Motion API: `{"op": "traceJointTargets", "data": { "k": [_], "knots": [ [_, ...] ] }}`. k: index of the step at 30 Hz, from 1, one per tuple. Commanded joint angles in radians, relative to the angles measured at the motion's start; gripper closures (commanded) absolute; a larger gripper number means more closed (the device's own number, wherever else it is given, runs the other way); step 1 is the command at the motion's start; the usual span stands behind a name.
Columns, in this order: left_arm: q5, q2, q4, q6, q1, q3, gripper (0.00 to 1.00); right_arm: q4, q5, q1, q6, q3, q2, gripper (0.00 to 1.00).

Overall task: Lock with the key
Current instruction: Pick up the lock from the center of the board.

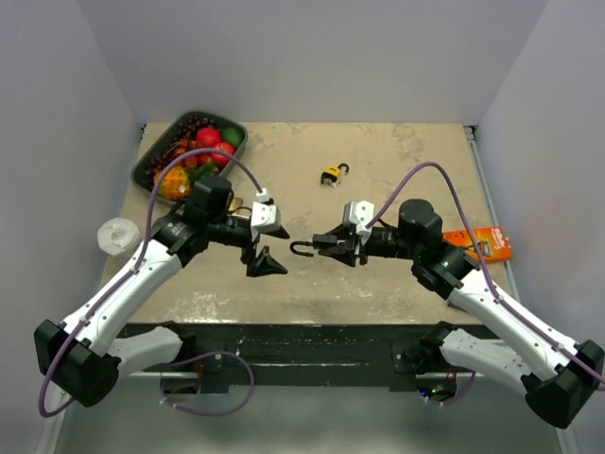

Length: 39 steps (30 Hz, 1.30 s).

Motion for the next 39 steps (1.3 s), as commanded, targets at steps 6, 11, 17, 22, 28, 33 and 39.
{"op": "traceJointTargets", "data": {
  "k": [6, 11, 17, 22, 28, 33, 39],
  "knots": [
    [0.079, -0.03, 0.268, -0.081, -0.071, -0.116, 0.32, 0.121, -0.082, 0.001, 0.028, 0.084, -0.003, 1.0],
    [0.09, -0.042, 0.439, -0.236, -0.071, -0.192, 0.48, 0.156, -0.087, 0.0, 0.063, 0.076, -0.013, 1.0],
    [0.104, -0.039, 0.548, -0.328, -0.073, -0.219, 0.58, 0.155, -0.093, 0.0, 0.079, 0.078, -0.012, 1.0],
    [0.104, -0.041, 0.568, -0.351, -0.073, -0.229, 0.59, 0.161, -0.091, 0.0, 0.085, 0.075, -0.012, 1.0],
    [0.107, -0.039, 0.614, -0.364, -0.073, -0.236, 0.75, 0.176, -0.084, 0.0, 0.108, 0.072, -0.009, 1.0],
    [0.108, -0.039, 0.612, -0.359, -0.073, -0.244, 0.94, 0.182, -0.082, 0.0, 0.126, 0.069, -0.006, 1.0],
    [0.085, -0.056, 0.516, -0.307, -0.073, -0.218, 1.0, 0.173, 0.008, 0.0, 0.194, 0.075, 0.008, 0.99]
  ]
}}
